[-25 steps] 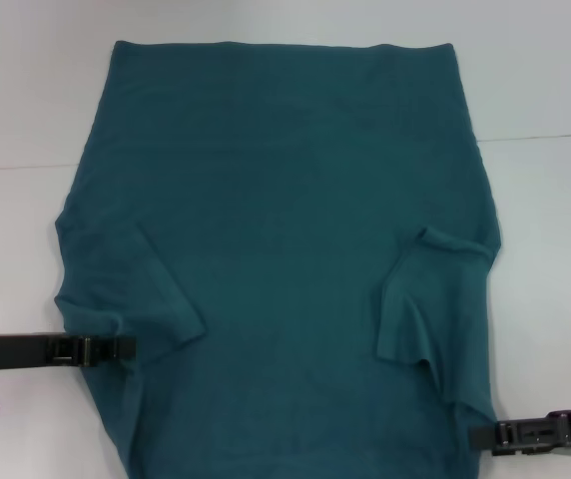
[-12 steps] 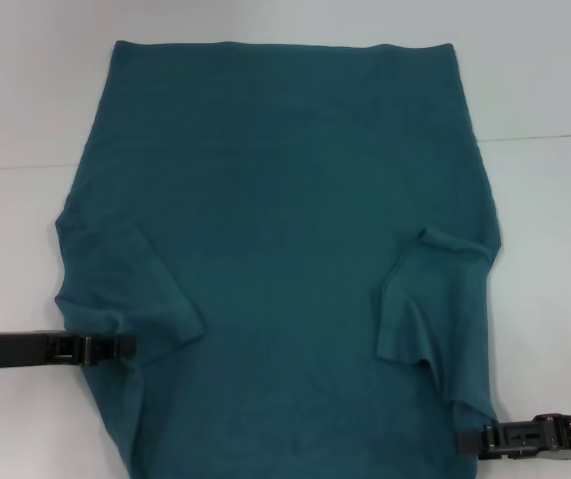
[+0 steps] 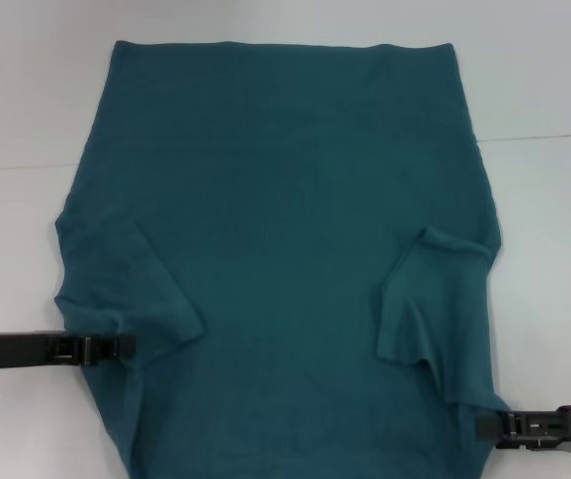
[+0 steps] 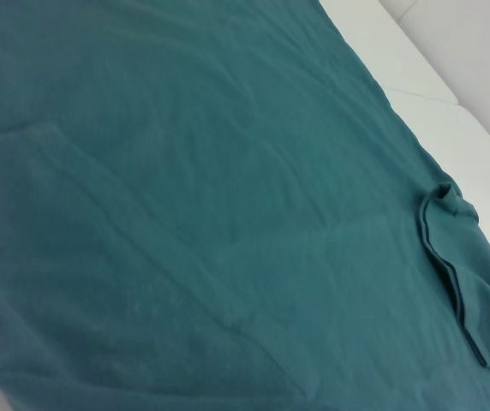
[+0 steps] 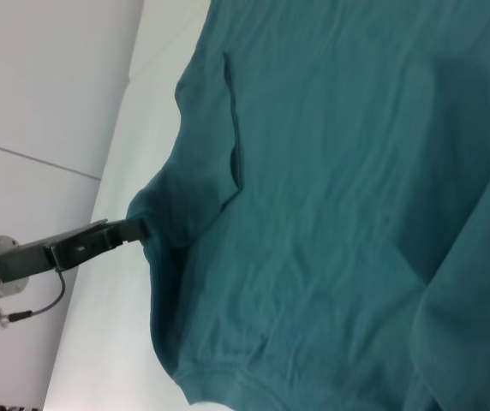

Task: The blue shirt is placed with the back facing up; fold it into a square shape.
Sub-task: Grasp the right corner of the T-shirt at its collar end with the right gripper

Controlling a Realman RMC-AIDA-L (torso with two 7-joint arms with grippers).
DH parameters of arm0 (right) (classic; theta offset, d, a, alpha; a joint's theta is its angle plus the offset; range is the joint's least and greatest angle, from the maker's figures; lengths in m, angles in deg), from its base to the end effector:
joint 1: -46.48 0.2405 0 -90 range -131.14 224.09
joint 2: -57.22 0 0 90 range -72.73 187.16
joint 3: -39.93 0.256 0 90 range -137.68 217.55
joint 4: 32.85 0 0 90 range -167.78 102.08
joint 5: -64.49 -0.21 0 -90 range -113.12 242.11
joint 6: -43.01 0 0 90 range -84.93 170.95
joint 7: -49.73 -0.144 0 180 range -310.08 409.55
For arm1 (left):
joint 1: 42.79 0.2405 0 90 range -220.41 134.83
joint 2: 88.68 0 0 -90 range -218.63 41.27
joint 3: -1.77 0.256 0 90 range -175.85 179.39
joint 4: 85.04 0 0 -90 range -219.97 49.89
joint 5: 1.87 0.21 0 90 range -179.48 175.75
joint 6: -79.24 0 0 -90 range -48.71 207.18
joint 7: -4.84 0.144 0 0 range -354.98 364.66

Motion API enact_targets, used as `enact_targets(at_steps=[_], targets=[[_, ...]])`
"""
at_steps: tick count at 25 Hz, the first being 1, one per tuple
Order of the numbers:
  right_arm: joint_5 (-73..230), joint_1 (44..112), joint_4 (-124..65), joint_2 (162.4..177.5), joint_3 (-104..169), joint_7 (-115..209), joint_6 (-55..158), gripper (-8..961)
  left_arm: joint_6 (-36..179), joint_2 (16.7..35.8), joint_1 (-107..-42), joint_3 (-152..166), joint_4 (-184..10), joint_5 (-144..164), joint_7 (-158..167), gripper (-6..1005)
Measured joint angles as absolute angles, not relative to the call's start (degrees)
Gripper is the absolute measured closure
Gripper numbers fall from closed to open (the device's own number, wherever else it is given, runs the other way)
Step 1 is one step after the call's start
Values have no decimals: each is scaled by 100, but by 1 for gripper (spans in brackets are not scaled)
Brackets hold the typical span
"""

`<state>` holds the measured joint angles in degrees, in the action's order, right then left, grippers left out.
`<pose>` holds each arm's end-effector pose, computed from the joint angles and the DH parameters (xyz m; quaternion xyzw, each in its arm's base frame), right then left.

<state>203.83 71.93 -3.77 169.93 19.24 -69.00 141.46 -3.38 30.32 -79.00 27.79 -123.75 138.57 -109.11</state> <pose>0.3452 0.2594 0.0251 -0.7475 0.6369 0.1884 0.0104 -0.2964 0.3493 0.0065 -0.8424 -0.5046 -0.1310 0.1363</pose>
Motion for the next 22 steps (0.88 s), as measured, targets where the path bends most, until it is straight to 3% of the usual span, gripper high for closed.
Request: enact_targets(at_steps=[13, 22], targets=[[20378, 7061, -358, 16962, 2081, -6891, 14058, 133, -338, 3041, -7899, 2783, -12353, 13857, -10904, 983], [20392, 7053, -344, 16942, 2118, -6894, 14006, 416, -338, 3035, -7900, 2778, -12353, 13857, -10904, 982]])
